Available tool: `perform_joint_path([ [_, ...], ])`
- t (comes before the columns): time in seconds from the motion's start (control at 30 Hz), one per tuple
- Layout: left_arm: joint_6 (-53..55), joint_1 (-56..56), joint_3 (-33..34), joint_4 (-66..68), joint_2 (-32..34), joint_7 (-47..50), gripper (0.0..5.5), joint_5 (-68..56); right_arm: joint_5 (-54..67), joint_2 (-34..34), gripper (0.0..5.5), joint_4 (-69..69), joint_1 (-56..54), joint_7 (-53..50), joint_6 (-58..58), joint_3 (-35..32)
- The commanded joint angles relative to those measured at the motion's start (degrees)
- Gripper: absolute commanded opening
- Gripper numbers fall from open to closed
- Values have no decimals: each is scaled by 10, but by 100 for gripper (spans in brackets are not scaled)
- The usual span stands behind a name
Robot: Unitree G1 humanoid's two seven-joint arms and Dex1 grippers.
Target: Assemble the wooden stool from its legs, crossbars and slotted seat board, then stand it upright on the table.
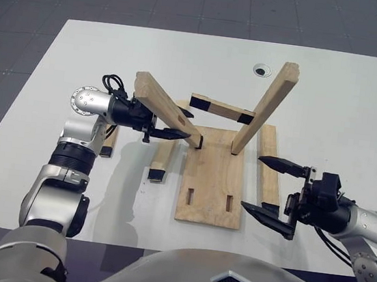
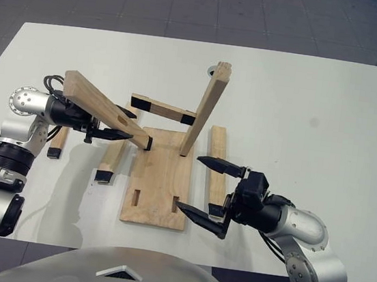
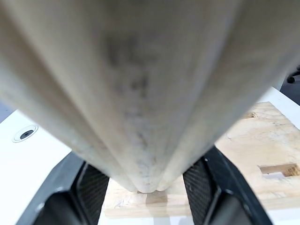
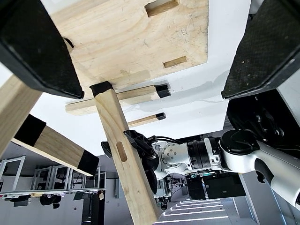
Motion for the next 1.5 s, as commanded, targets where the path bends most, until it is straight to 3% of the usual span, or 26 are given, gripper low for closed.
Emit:
perform_joint_path([
  [0.03,38,43,-100,59,28,-37,205,101,-2,3,550,-8,0,-8,2,0],
  [0.3,106,7,-126,78,36,-37,205,58,-9,8,550,-7,-2,-11,-2,10],
  [0.63,107,8,-126,129,8,-35,205,58,-12,3,550,-12,-5,-6,-6,9],
  [1.2,231,-29,-216,133,34,-38,205,79,-20,6,550,-13,-20,-10,-5,25],
  [1.5,182,-18,-203,147,27,-29,205,100,-18,10,550,-21,-23,-25,-3,21],
])
